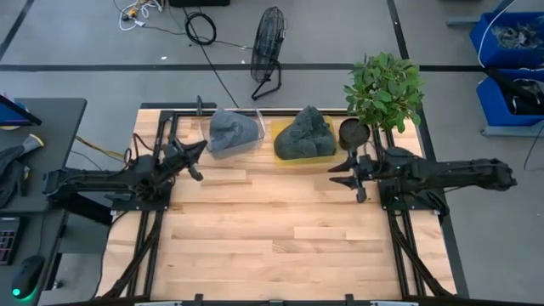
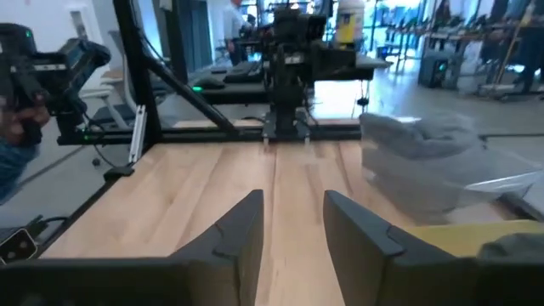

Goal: Pick & Place hat
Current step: Return to Home Position

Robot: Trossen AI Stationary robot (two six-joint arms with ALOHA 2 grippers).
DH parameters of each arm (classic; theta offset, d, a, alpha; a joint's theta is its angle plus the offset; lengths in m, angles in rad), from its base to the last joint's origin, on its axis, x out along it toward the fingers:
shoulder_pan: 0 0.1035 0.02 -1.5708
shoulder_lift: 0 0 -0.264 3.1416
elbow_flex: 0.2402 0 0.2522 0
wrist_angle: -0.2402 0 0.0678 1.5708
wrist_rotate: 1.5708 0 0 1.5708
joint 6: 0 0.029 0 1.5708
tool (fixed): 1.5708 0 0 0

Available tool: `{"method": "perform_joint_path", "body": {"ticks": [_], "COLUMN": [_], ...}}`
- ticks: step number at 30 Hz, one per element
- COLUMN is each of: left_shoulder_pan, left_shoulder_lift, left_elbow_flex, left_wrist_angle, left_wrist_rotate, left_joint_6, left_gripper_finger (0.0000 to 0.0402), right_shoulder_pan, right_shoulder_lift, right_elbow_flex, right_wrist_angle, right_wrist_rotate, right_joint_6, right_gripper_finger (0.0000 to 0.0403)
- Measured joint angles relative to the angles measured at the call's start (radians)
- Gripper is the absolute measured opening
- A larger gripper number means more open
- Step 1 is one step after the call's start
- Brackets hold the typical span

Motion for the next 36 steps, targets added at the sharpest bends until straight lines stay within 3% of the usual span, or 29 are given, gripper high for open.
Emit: {"method": "perform_joint_path", "body": {"ticks": [5,12,15,22,26,32,36], "left_shoulder_pan": [0.0,0.0,0.0,0.0,0.0,0.0,0.0], "left_shoulder_lift": [0.002,0.002,0.002,0.002,0.003,0.002,0.003], "left_elbow_flex": [-0.007,-0.008,-0.008,-0.009,-0.009,-0.009,-0.009], "left_wrist_angle": [-0.013,-0.016,-0.018,-0.075,-0.105,-0.195,-0.28], "left_wrist_rotate": [0.001,0.001,0.001,0.037,0.045,0.045,0.045], "left_joint_6": [-0.023,-0.008,-0.017,-0.12,-0.121,-0.124,-0.128], "left_gripper_finger": [0.0003,0.0003,0.0003,0.0003,0.0003,0.0003,0.0003], "right_shoulder_pan": [0.0,0.001,0.001,0.001,0.001,-0.002,-0.002], "right_shoulder_lift": [-0.139,-0.281,-0.324,-0.359,-0.359,-0.355,-0.353], "right_elbow_flex": [-0.025,-0.195,-0.245,-0.242,-0.242,-0.242,-0.24], "right_wrist_angle": [-0.077,0.052,0.104,0.044,-0.014,-0.154,-0.153], "right_wrist_rotate": [0.019,0.01,0.012,0.056,0.17,0.481,0.482], "right_joint_6": [-0.001,0.01,0.033,-0.011,0.099,0.189,0.178], "right_gripper_finger": [0.013,0.013,0.013,0.013,0.013,0.013,0.013]}}
